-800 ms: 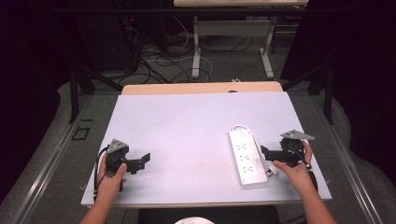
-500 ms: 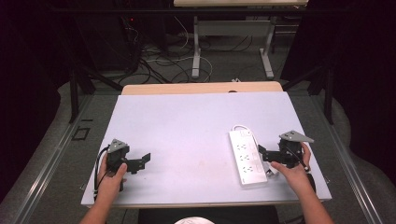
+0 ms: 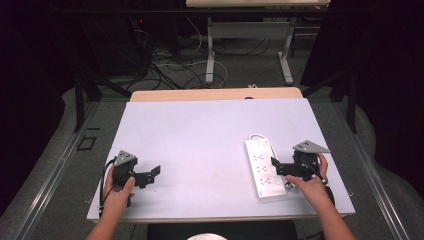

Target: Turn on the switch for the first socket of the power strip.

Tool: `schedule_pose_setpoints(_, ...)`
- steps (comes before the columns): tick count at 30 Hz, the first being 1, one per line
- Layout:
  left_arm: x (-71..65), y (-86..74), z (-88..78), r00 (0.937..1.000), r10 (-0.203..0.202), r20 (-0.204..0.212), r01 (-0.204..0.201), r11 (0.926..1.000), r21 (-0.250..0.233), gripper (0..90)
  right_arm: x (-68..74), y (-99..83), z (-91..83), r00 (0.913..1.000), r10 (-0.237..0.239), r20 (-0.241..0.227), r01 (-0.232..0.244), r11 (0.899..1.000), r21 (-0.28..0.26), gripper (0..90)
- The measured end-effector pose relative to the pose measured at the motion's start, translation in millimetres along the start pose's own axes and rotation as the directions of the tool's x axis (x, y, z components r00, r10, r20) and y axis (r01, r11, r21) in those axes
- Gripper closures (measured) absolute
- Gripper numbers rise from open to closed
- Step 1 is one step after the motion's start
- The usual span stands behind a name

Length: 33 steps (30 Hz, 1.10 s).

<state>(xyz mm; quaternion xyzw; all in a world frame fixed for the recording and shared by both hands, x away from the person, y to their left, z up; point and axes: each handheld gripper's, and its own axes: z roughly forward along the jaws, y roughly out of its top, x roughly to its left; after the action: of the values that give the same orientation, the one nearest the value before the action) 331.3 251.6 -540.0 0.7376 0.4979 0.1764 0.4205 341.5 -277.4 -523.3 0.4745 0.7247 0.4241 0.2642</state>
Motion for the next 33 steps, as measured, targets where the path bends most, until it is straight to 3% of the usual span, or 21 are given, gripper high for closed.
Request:
schedule_pose_setpoints(18,-2.0,1.9,2.8,0.9999,0.011,0.007,-0.011,0.9999,0.002,0.9,13.0,8.0,-10.5,0.9998,-0.001,0.021,0.000,0.999,0.042,0.4)
schedule_pose_setpoints(28,-2.0,2.1,2.7,0.9999,0.012,0.008,-0.012,0.9999,0.002,0.9,20.1,13.6,-15.7,0.9995,0.029,0.015,-0.030,0.997,0.078,7.2)
schedule_pose_setpoints(33,-2.2,2.0,2.8,0.9999,0.013,0.007,-0.013,0.9999,0.001,1.0,23.3,16.1,-17.7,0.9996,0.027,0.007,-0.027,0.995,0.094,15.4)
